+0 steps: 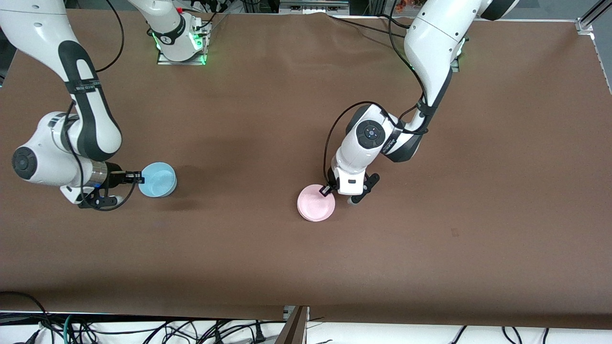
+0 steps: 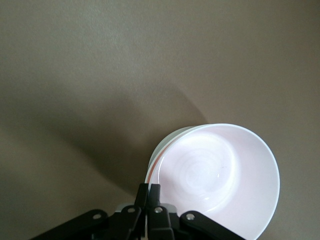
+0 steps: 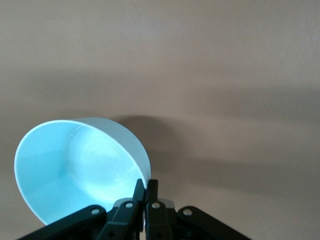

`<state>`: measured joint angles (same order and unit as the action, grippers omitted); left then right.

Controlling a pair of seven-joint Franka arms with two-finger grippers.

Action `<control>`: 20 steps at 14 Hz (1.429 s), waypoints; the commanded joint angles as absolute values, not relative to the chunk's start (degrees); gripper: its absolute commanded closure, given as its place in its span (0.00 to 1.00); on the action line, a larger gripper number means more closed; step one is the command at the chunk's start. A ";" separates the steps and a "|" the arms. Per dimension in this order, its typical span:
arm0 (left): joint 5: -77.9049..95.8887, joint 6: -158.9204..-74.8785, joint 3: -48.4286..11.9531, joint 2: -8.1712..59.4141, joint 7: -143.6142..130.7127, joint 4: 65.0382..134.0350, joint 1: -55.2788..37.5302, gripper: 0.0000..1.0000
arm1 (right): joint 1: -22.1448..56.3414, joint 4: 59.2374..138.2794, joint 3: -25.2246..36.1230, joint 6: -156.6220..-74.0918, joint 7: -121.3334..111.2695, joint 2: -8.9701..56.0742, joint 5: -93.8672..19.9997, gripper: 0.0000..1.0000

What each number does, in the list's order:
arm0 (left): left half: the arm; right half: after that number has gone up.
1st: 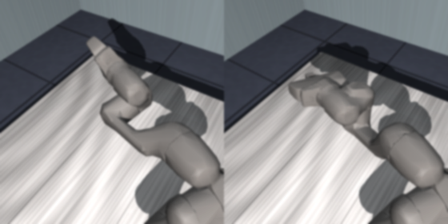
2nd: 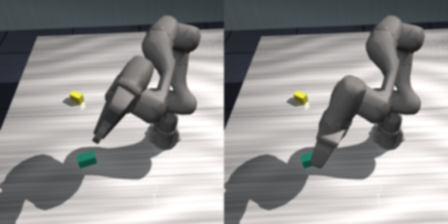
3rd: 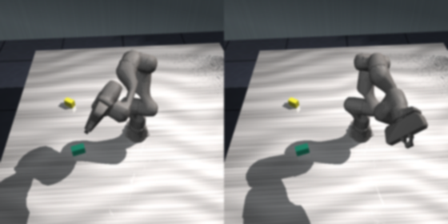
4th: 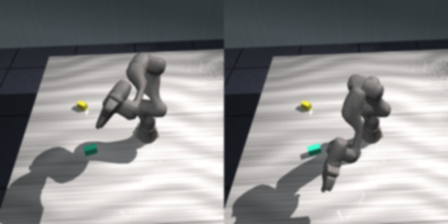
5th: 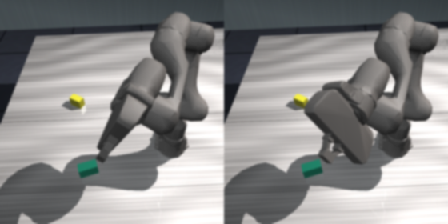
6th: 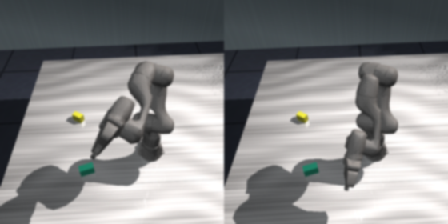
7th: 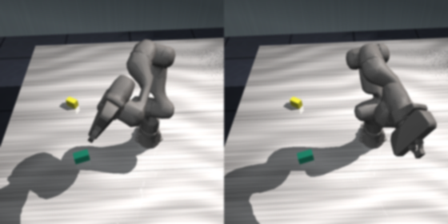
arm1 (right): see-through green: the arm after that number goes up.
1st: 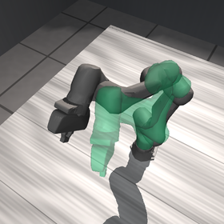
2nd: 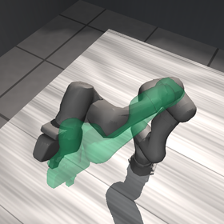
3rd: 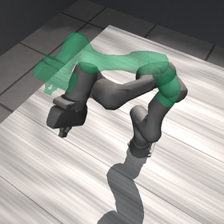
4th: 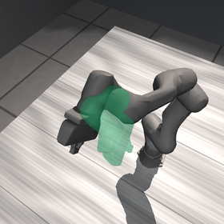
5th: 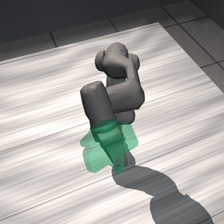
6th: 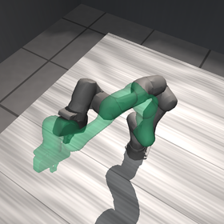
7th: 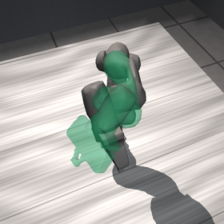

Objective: Stack pink and blue bowls on white bowl
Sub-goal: 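Open the left gripper off the pink bowl while the right gripper lifts the blue bowl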

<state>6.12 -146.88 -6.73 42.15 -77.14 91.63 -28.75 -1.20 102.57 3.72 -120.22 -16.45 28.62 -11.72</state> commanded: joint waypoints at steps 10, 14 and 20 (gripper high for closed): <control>4.66 -142.42 -5.80 40.00 -78.49 88.16 -28.56 0.35 | 5.36 96.42 -2.71 -117.24 2.25 28.21 -13.18 1.00; 4.39 -120.65 -2.99 37.71 -76.30 74.49 -26.90 0.35 | 13.34 90.37 -3.43 -119.35 17.80 31.80 -13.10 1.00; 4.92 -100.38 -2.72 34.38 -65.24 60.47 -17.25 0.35 | 23.45 74.81 -3.34 -124.08 41.28 41.82 -12.92 1.00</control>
<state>5.61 -104.20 -2.14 35.26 -69.74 63.40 -20.90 21.55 81.81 -3.76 -122.46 35.72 36.80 -12.49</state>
